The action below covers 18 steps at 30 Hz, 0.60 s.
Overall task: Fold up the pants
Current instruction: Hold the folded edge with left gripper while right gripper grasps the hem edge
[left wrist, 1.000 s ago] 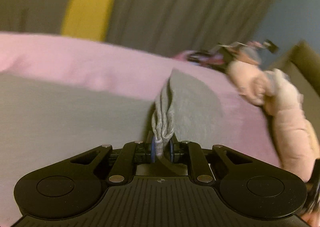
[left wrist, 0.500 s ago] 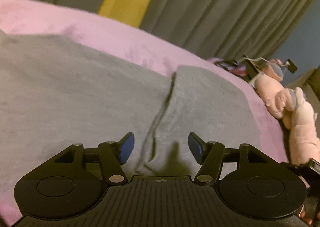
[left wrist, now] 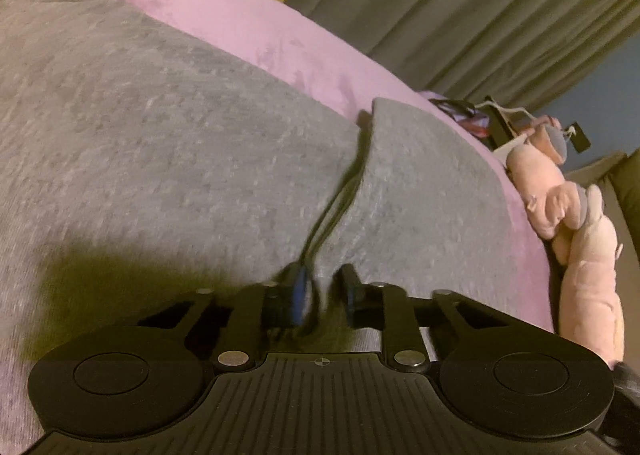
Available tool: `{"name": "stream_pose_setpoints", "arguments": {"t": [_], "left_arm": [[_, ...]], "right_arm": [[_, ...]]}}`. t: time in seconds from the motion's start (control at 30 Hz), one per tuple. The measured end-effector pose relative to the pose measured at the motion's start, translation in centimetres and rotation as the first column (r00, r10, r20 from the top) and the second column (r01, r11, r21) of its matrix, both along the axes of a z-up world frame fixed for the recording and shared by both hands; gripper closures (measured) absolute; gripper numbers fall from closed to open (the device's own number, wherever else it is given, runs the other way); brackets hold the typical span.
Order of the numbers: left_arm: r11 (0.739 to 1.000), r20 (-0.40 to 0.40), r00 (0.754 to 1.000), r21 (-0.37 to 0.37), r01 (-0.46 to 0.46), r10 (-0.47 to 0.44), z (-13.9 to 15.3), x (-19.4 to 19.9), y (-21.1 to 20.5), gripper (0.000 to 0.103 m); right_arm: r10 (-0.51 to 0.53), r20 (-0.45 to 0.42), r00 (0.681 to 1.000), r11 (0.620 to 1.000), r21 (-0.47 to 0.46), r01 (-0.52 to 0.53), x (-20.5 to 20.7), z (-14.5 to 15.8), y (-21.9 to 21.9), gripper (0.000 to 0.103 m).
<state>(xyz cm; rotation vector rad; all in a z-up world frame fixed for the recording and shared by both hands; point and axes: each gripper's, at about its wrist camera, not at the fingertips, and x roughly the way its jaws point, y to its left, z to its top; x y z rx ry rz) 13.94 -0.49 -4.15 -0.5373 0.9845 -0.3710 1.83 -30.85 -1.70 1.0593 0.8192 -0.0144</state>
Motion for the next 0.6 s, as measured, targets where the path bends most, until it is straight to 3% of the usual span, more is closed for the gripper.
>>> {"name": "stream_pose_setpoints", "arguments": {"t": [0.1,0.23,0.47,0.6], "left_arm": [[0.998,0.0,1.0,-0.054,-0.029,0.029,0.1,-0.5,0.8,0.089],[0.998,0.046,0.999,-0.057,-0.017,0.019,1.1,-1.5,0.6,0.09],[0.998,0.097,0.994,-0.035,0.059,-0.055,4.2,-4.8,-0.5,0.09],[0.997,0.061,0.996,-0.002,0.071,-0.071,4.3,-6.3,-0.6,0.09]], "right_arm": [[-0.105,-0.038,0.994,0.992,-0.076,0.102,-0.3,-0.4,-0.3,0.063],[-0.167,-0.041,0.985,0.981,-0.112,0.161,-1.0,0.2,-0.5,0.08],[-0.115,-0.036,0.993,0.929,-0.357,0.095,-2.2,3.7,-0.9,0.083],[-0.102,-0.106,0.989,0.934,-0.352,0.058,-2.2,2.7,-1.9,0.083]]}}
